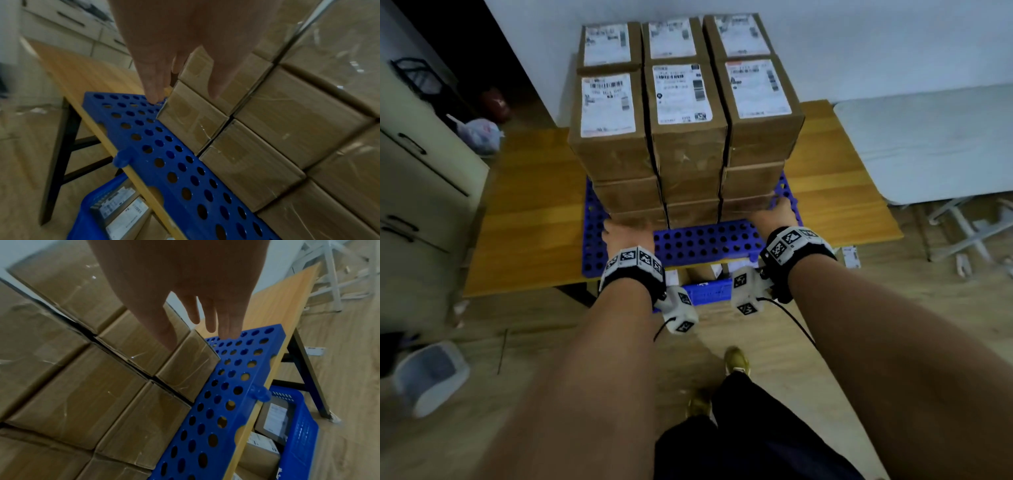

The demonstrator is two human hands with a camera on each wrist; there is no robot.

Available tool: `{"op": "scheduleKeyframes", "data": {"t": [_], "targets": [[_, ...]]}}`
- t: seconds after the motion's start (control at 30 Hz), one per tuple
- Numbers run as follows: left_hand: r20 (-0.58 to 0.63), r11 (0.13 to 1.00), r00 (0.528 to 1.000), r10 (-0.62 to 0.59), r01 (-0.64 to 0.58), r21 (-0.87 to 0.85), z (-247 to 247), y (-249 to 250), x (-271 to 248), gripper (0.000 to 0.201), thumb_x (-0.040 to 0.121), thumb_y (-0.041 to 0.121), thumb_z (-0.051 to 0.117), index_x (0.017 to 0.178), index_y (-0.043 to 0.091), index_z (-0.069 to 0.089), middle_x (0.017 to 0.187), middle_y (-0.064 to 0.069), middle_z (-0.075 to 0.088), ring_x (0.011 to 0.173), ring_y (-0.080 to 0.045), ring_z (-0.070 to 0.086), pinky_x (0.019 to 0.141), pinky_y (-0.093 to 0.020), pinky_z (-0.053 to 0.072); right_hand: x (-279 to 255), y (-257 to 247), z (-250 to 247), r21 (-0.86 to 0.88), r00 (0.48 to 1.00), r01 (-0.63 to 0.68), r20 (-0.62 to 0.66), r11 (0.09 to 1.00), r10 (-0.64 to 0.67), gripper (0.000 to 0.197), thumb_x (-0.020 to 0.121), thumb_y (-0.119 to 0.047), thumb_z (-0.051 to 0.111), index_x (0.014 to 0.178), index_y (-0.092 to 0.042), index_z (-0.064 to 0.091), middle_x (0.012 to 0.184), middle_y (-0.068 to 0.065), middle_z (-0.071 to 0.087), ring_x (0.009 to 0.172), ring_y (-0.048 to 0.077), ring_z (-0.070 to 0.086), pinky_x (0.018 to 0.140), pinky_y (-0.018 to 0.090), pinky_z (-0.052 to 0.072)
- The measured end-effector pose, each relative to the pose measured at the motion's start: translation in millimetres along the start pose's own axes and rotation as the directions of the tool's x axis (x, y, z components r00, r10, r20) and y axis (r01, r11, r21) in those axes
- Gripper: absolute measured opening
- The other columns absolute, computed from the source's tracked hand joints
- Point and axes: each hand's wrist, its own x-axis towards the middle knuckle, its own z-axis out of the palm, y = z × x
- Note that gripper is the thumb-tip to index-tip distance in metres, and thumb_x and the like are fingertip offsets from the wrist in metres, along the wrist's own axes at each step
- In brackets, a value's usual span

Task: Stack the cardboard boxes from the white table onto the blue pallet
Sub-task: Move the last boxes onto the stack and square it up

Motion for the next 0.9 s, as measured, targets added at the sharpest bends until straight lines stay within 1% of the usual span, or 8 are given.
{"op": "scheduleKeyframes", "data": {"t": [0.13,0.23,0.3,0.4,0.57,0.73,0.8,0.9], "targets": [[-0.004,0.983,0.992,-0.13,0.128,-0.133,4.9,-1.6,24.3,0.097,0.076,0.041,0.075,0.15,0.013,0.018,0.152,-0.011,0.031,0.132,-0.035,0.042,0.104,-0.05,0.04,19.4,-2.2,6.4,0.041,1.0,-0.014,0.01,0.999,0.013,0.062,0.085,-0.026,0.064,0.139,-0.013,0.037,0.133,0.014,0.052,0.111,0.035,0.058,0.091,0.045,0.051],[-0.011,0.967,0.985,-0.17,0.165,-0.193,11.0,0.7,33.4,0.1,0.076,0.04,0.077,0.151,0.016,0.016,0.153,-0.01,0.032,0.134,-0.034,0.04,0.105,-0.049,0.038,34.2,-4.9,7.0,0.072,1.0,-0.028,0.007,0.997,0.028,0.064,0.086,-0.017,0.064,0.142,-0.014,0.034,0.137,0.013,0.049,0.116,0.034,0.055,0.091,0.04,0.049],[-0.021,0.957,0.987,-0.16,0.15,-0.249,15.9,4.5,36.6,0.095,0.077,0.036,0.077,0.151,0.017,0.019,0.151,-0.008,0.036,0.132,-0.033,0.042,0.104,-0.048,0.039,43.8,-5.5,7.1,0.085,0.999,-0.03,0.016,0.996,0.028,0.066,0.086,-0.015,0.064,0.143,-0.013,0.032,0.138,0.012,0.047,0.118,0.034,0.053,0.084,0.037,0.045],[-0.035,0.94,0.993,-0.112,0.094,-0.328,21.2,6.7,40.5,0.084,0.078,0.025,0.077,0.147,0.021,0.029,0.144,-0.006,0.045,0.128,-0.033,0.048,0.104,-0.046,0.041,53.5,-5.1,9.7,0.114,1.0,-0.01,0.025,0.993,0.008,0.064,0.085,-0.014,0.066,0.14,-0.012,0.034,0.133,0.012,0.052,0.112,0.032,0.056,0.078,0.034,0.044],[-0.004,0.912,0.993,-0.116,0.105,-0.397,22.4,4.4,39.2,0.078,0.078,0.009,0.072,0.144,0.023,0.034,0.139,-0.004,0.05,0.124,-0.031,0.05,0.098,-0.038,0.04,59.2,-7.6,9.6,0.126,0.999,0.008,0.031,0.992,-0.012,0.061,0.083,-0.012,0.065,0.138,-0.015,0.039,0.124,0.008,0.058,0.109,0.03,0.057,0.08,0.033,0.044],[0.0,0.901,0.991,-0.13,0.118,-0.417,18.7,6.7,43.7,0.071,0.078,0.007,0.071,0.141,0.021,0.039,0.134,-0.006,0.053,0.12,-0.032,0.052,0.087,-0.032,0.038,59.4,-10.2,11.4,0.157,0.998,0.008,0.055,0.988,-0.017,0.06,0.081,-0.011,0.066,0.136,-0.02,0.043,0.116,0.005,0.061,0.108,0.029,0.059,0.082,0.034,0.045],[-0.024,0.906,0.992,-0.124,0.104,-0.411,18.3,7.2,44.4,0.068,0.079,0.007,0.071,0.139,0.02,0.041,0.134,-0.006,0.054,0.121,-0.032,0.053,0.09,-0.032,0.04,59.8,-9.4,11.2,0.168,0.999,0.011,0.049,0.986,-0.019,0.057,0.083,-0.01,0.064,0.135,-0.02,0.043,0.111,0.003,0.059,0.103,0.028,0.058,0.081,0.034,0.046],[-0.044,0.91,0.992,-0.117,0.089,-0.404,18.3,6.8,44.4,0.067,0.079,0.008,0.072,0.139,0.02,0.043,0.135,-0.005,0.055,0.123,-0.031,0.052,0.099,-0.037,0.041,61.0,-8.2,10.1,0.153,0.999,0.026,0.04,0.988,-0.032,0.055,0.085,-0.011,0.061,0.136,-0.02,0.043,0.106,0.001,0.056,0.091,0.023,0.053,0.079,0.033,0.044]]}}
